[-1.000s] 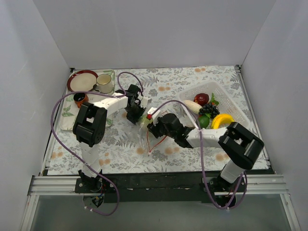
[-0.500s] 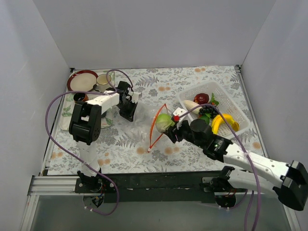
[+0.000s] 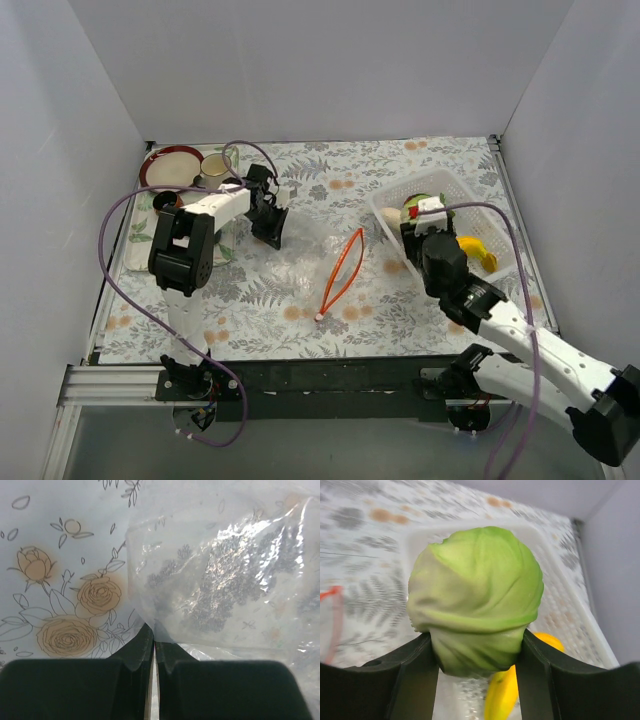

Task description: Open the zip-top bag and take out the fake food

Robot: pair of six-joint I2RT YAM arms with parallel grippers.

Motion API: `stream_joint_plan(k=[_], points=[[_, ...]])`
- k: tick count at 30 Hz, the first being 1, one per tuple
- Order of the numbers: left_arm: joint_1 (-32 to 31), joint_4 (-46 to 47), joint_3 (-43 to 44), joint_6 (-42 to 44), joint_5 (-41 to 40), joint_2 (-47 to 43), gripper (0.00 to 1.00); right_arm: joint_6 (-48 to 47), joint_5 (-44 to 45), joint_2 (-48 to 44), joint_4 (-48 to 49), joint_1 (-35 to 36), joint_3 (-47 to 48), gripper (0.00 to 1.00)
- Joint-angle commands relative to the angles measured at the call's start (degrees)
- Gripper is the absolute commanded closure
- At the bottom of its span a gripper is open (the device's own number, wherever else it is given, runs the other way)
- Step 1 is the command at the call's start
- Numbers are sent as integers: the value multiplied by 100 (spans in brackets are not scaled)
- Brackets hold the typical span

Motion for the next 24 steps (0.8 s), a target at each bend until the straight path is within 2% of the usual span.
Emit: stream_joint_plan(k=[1,4,7,8,10,11,12,14,15,16,17,22,24], points=[[3,-68,383,-84,267,107,100,793,-202,565,472,-1857,24,76],[3,-217,603,-76,382,98,100,1042,-408,811,813,-2135,85,74],[11,-366,795,-6,347,80,100,1164,-363,1057,728,-2205,243,63],[3,-402,849,-5,330,72,100,1260,-381,1119,632,-2240,348,50],[3,-481,963,12,312,37,100,1305,-486,1234,421,-2345,410,35],[3,-490,981,21,329,10,100,1384,-443,1243,376,-2355,402,11],[3,-481,999,3,321,-16,97,1419,-434,1252,341,-2364,393,2],[3,-472,1042,-32,286,-113,77,1446,-503,1199,305,-2381,375,1],[3,-438,1060,-41,268,-148,45,1437,-547,1173,297,-2381,375,1],[3,-402,1069,-49,250,-235,28,1437,-574,1129,288,-2372,384,2],[11,-376,1069,-49,242,-280,2,1428,-618,1120,270,-2381,401,2],[11,-349,1385,-119,215,-403,2,1385,-767,997,139,-2355,665,2],[3,-428,1665,-190,276,-412,2,1332,-1109,883,199,-2285,700,1]])
